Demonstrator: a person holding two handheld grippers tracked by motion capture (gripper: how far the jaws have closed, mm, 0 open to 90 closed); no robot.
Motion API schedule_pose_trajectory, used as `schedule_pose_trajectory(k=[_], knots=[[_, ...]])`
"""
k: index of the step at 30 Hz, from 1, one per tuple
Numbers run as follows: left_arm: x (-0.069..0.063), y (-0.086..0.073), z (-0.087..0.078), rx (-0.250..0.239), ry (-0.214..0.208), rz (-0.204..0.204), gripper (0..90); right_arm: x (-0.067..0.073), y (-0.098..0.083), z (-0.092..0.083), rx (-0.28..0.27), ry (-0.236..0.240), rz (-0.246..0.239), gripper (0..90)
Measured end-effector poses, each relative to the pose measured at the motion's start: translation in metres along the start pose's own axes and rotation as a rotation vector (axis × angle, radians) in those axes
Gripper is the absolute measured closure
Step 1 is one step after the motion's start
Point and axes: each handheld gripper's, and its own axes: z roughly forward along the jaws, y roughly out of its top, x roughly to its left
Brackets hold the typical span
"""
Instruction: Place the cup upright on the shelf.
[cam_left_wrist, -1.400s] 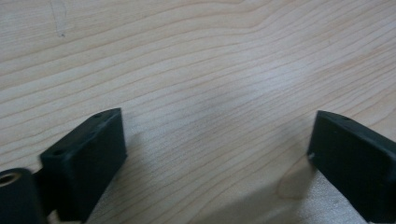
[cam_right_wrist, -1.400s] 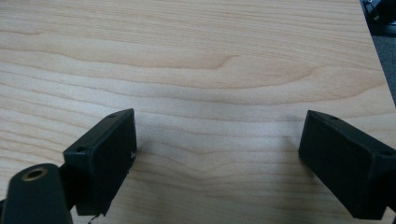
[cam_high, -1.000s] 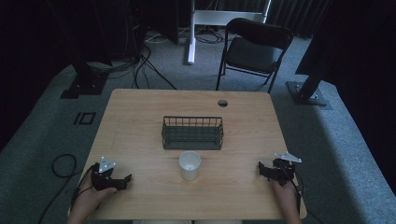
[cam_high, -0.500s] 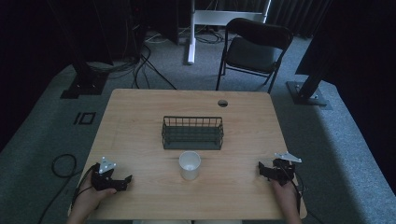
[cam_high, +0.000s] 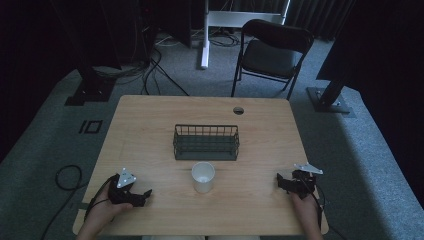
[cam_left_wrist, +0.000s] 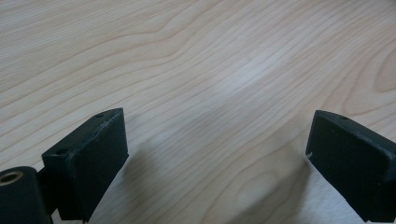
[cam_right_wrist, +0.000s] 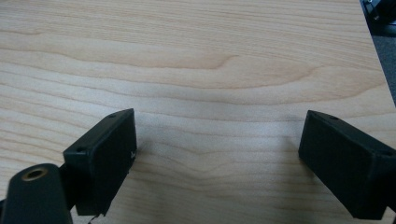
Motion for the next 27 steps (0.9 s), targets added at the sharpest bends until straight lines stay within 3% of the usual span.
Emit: schedule_pose_trajectory(k=[3, 12, 22, 27], knots=[[-0.003, 0.002, 0.0, -0.015, -0.029, 0.0, 5.8, 0.0, 0.0, 0.0, 0.0, 0.0, 0.0, 10.8], [-0.013, 0.01, 0.004, -0.02, -0.047, 0.057, 5.8, 0.0, 0.0, 0.0, 0.0, 0.0, 0.0, 10.8], [-0.027, 0.02, 0.01, -0.054, -0.067, 0.093, 5.8, 0.0, 0.0, 0.0, 0.0, 0.0, 0.0, 10.8], [-0.034, 0.025, 0.014, -0.061, -0.104, 0.119, 5.8, 0.0, 0.0, 0.0, 0.0, 0.0, 0.0, 10.8]])
